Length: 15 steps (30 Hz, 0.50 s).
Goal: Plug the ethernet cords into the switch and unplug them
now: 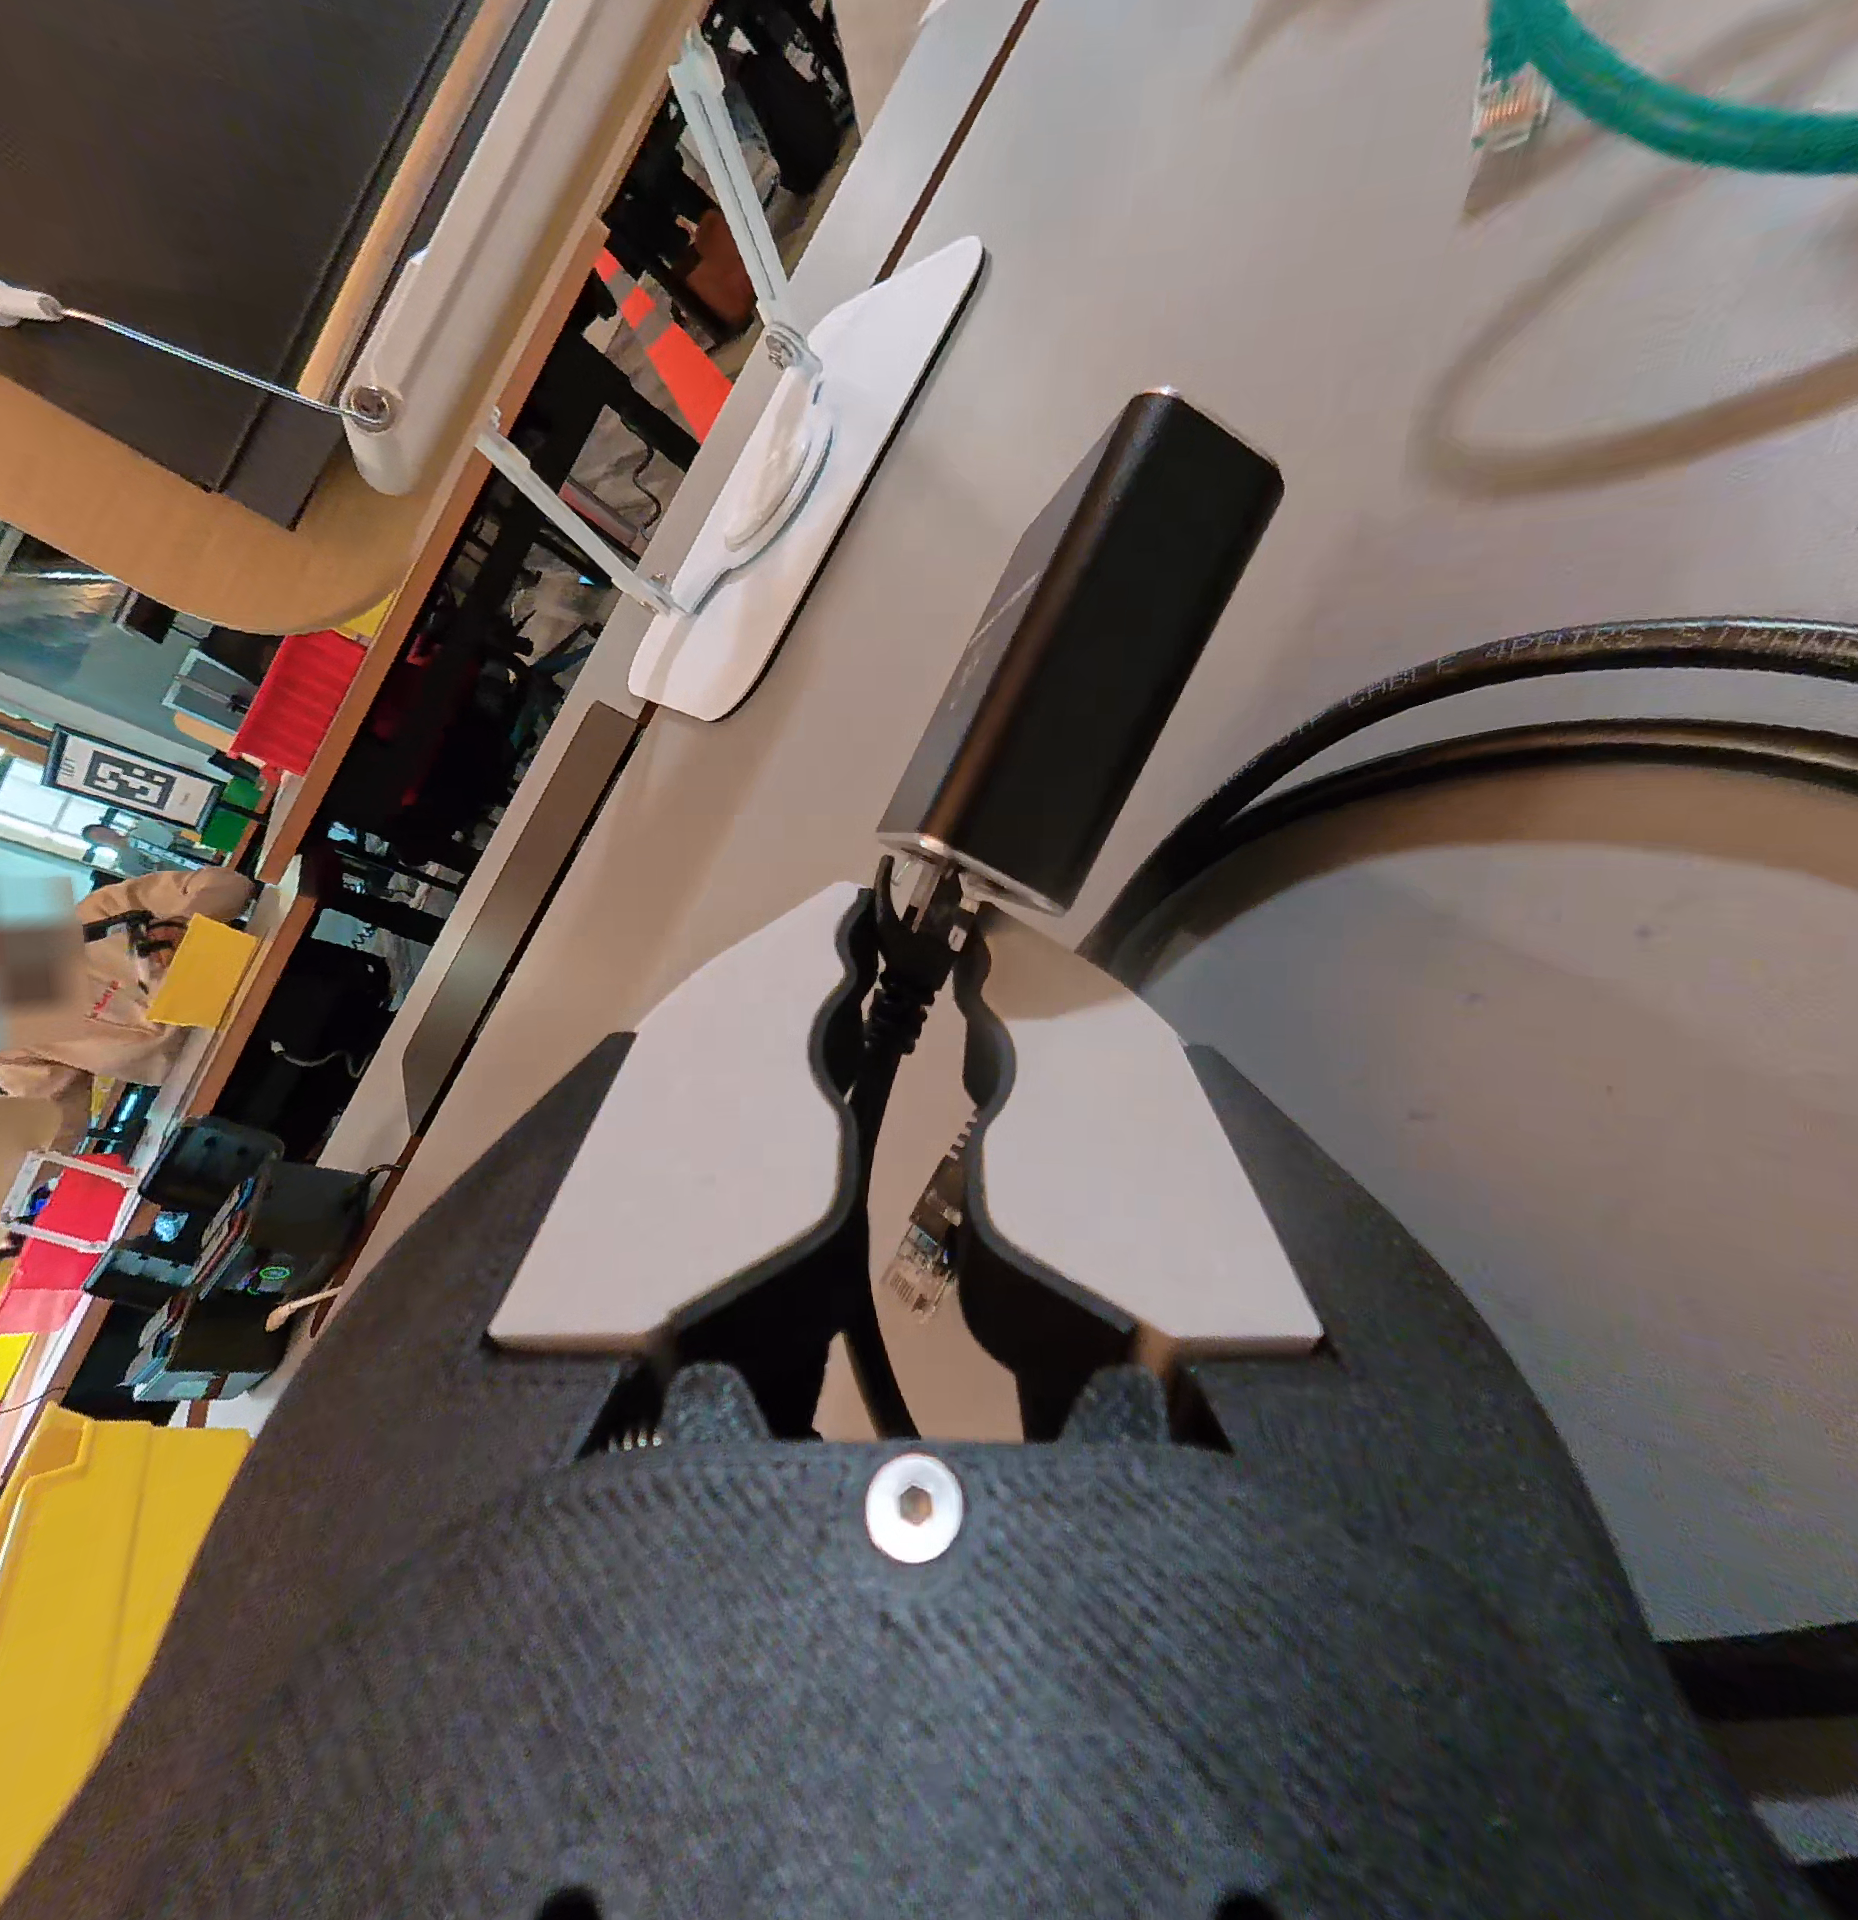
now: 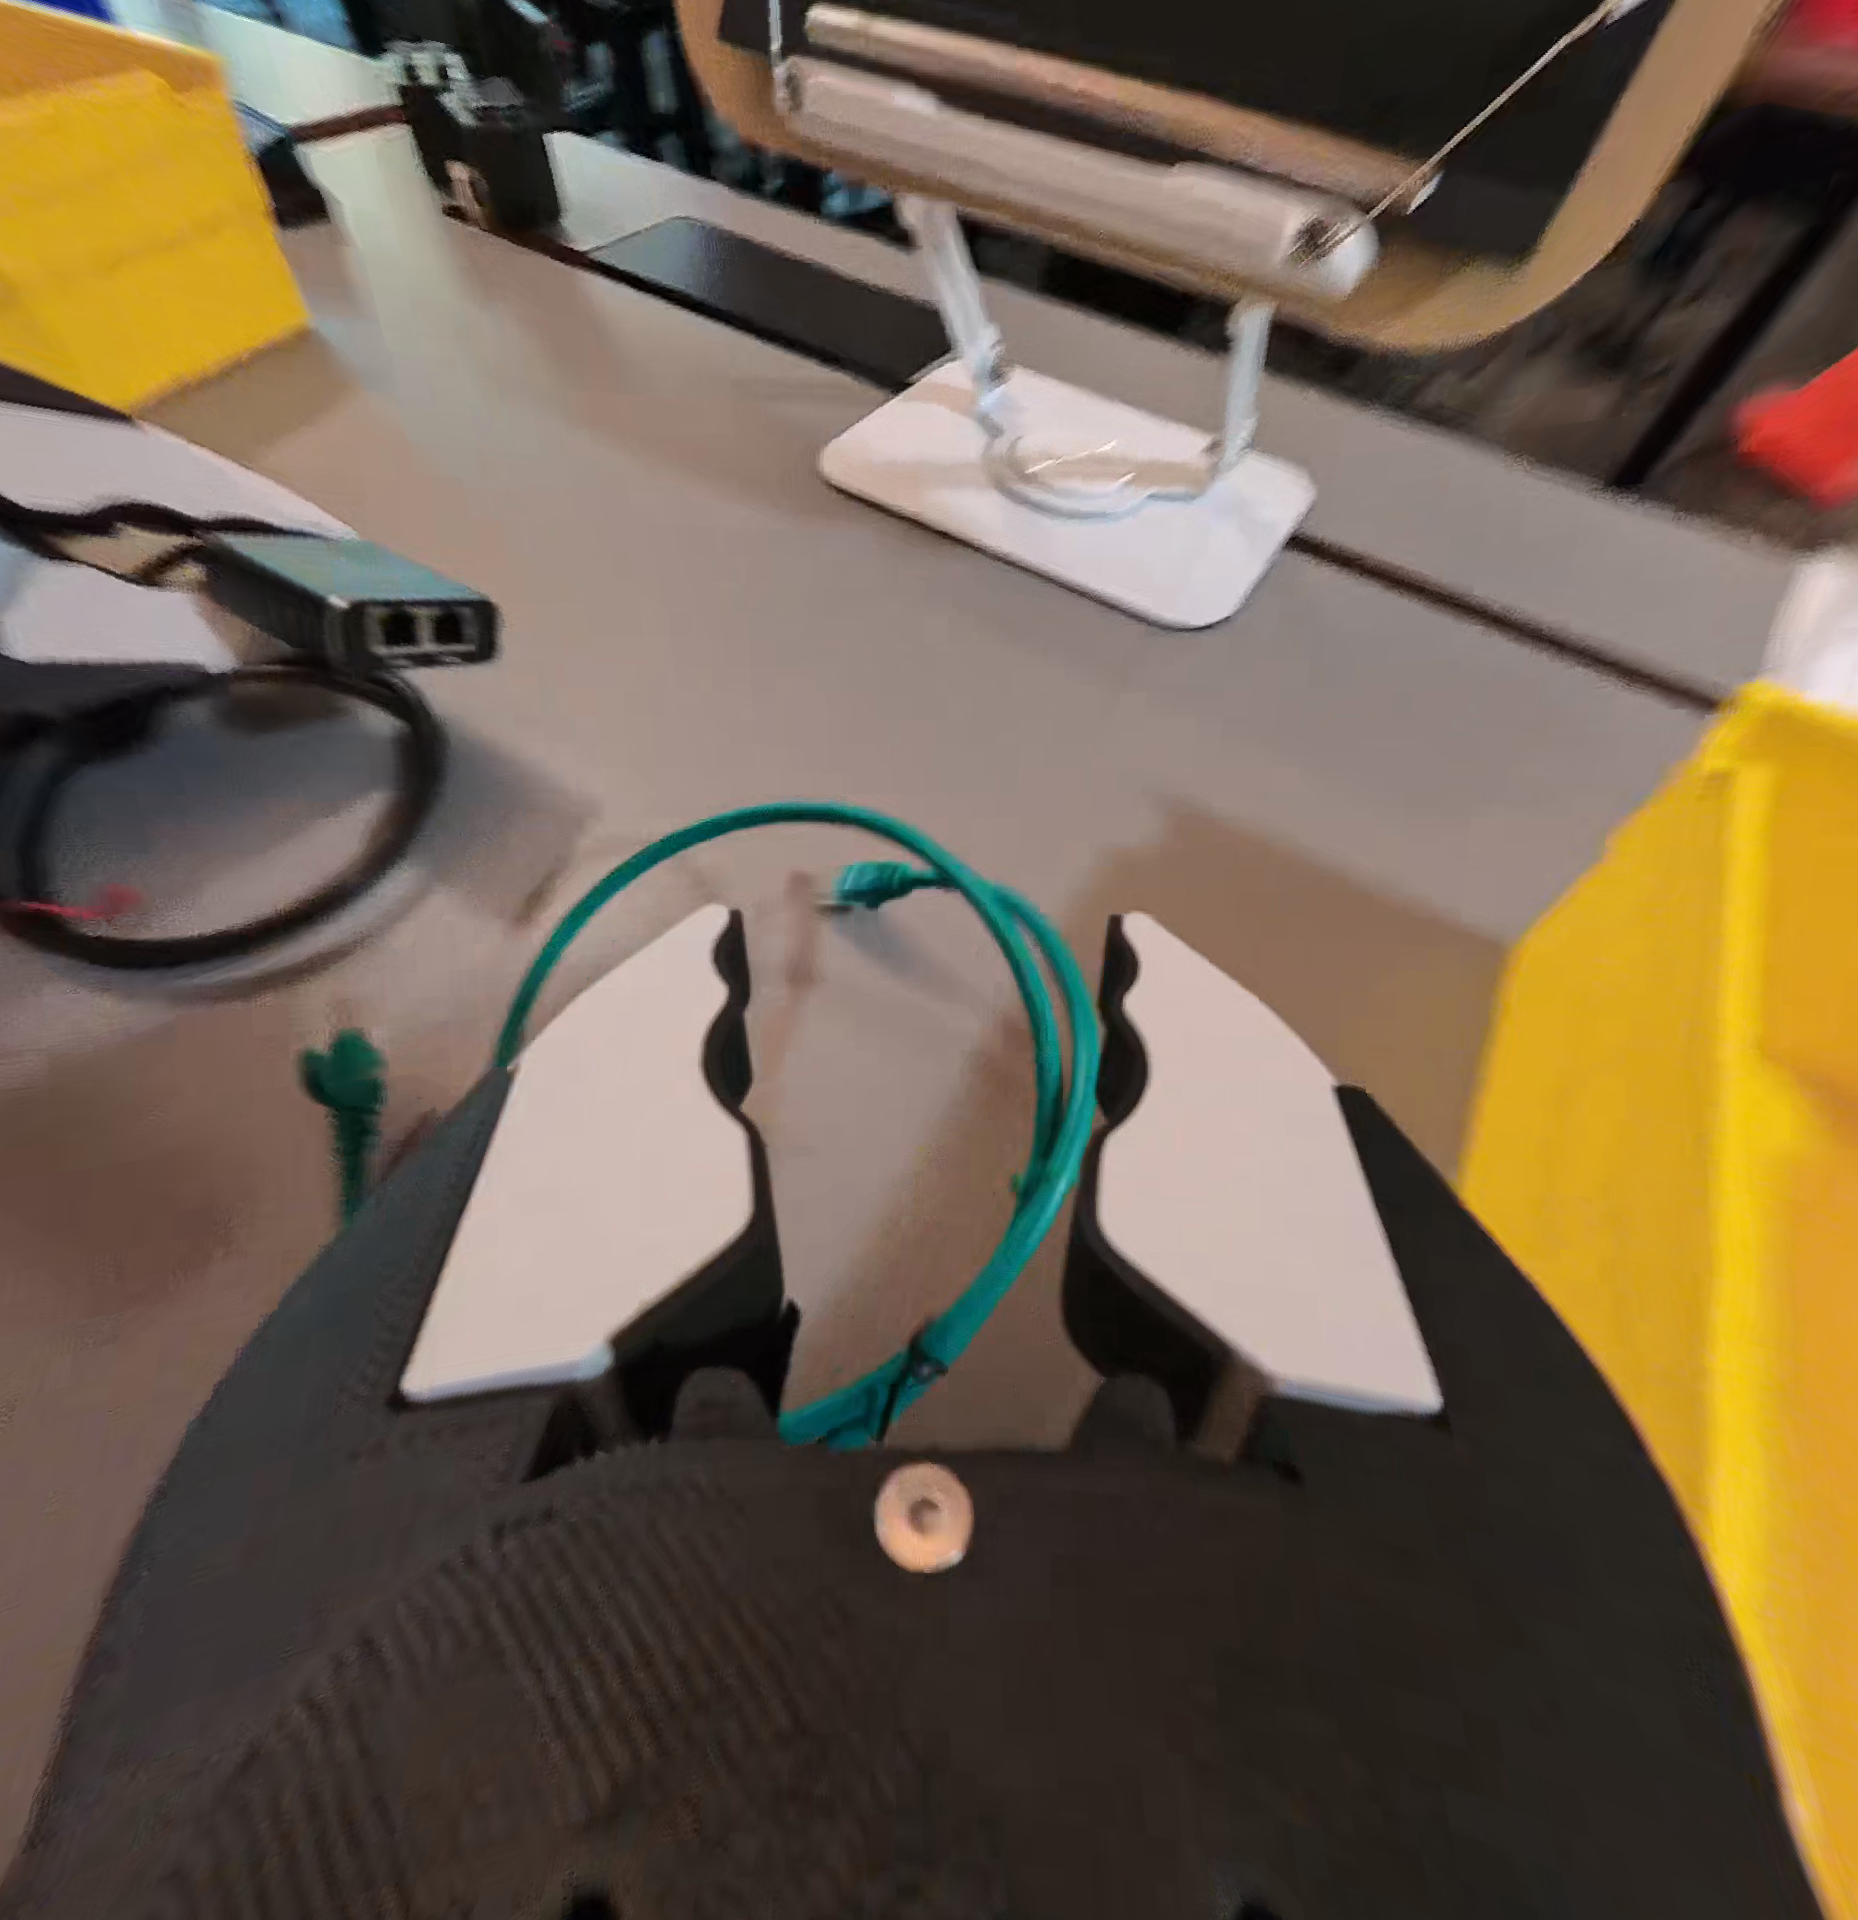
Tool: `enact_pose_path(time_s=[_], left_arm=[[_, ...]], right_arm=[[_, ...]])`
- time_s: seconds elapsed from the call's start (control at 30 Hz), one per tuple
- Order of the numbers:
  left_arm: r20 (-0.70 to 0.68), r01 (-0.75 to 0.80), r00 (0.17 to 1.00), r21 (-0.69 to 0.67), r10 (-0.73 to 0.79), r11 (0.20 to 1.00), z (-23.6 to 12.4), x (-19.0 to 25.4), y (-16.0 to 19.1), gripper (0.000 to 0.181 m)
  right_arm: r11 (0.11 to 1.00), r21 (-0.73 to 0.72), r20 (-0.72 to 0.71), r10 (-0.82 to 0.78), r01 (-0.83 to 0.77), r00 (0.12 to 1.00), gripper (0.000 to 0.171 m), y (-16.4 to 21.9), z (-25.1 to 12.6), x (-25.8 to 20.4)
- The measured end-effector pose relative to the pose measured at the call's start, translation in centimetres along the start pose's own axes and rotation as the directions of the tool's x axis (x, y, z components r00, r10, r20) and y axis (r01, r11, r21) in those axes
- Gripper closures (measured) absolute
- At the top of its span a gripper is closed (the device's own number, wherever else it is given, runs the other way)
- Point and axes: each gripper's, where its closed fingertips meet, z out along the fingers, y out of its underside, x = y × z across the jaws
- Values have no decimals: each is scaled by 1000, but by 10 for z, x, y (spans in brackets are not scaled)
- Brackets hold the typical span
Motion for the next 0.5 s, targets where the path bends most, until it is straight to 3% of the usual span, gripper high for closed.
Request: enact_pose_path(time_s=[0.1, 0.17, 0.33, 0.43, 0.5], left_arm=[[0, 6, 1000, 0, -6, 1000, 0, -1, 0, 168], [-2, 4, 1000, -2, -4, 1000, 1, 0, 0, 168], [-5, -1, 1000, -4, 1, 1000, 2, 1, 1, 168], [-5, 0, 1000, -3, 0, 1000, 3, 0, 1, 168], [-7, -3, 1000, -3, 3, 1000, 3, 1, 1, 168]], right_arm=[[984, 121, -190, -105, 130, 976, 98, -2, -19, 18], [975, 155, -207, -127, 161, 970, 103, -6, -26, 22], [994, 90, 166, 42, -57, 985, 126, 9, -10, -38], [981, -1, 402, 178, -194, 898, 117, 16, -3, -93], [975, -71, 476, 218, -210, 852, 115, 24, 1, -123]])
